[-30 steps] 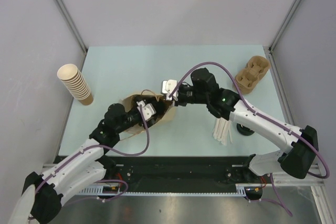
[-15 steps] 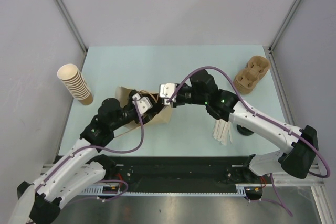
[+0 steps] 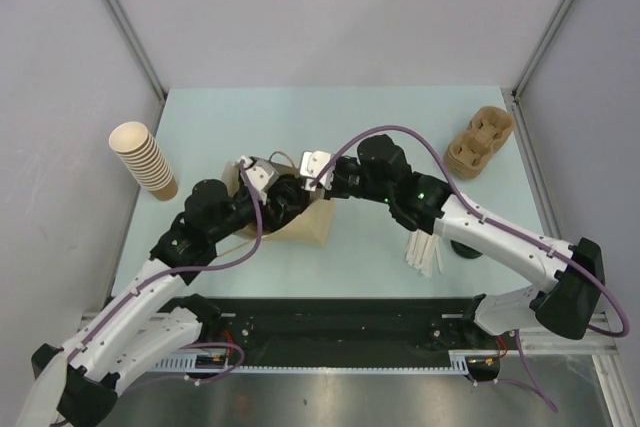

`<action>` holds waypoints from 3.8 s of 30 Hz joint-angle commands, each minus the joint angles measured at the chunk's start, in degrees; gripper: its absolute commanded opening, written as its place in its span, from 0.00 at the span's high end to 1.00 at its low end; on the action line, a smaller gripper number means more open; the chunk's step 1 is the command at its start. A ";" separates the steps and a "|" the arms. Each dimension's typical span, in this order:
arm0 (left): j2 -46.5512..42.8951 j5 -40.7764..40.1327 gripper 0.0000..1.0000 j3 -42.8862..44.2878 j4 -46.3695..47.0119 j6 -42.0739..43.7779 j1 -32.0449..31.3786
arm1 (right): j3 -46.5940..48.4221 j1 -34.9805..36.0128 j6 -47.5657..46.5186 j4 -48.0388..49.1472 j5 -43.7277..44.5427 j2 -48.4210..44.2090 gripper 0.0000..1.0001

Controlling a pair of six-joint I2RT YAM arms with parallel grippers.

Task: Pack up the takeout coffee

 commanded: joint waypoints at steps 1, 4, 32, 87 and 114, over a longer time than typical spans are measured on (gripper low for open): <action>-2.59 1.84 1.00 -0.66 8.89 -4.21 0.50 | 2.36 -1.31 8.22 0.30 3.19 0.84 1.00; -3.12 1.84 1.00 -1.45 12.40 -0.53 0.50 | 3.24 -2.54 13.23 -1.82 1.08 0.84 1.00; 11.73 -3.25 1.00 3.37 5.74 -1.56 0.59 | 7.37 -3.52 16.14 -1.56 -0.68 3.39 1.00; 19.03 32.08 1.00 18.23 -0.50 21.08 10.34 | 12.64 -13.79 5.51 -13.59 -29.24 6.11 1.00; 15.78 29.71 1.00 6.72 -2.80 45.54 5.51 | 10.72 -6.50 -7.15 -10.36 -22.48 3.48 1.00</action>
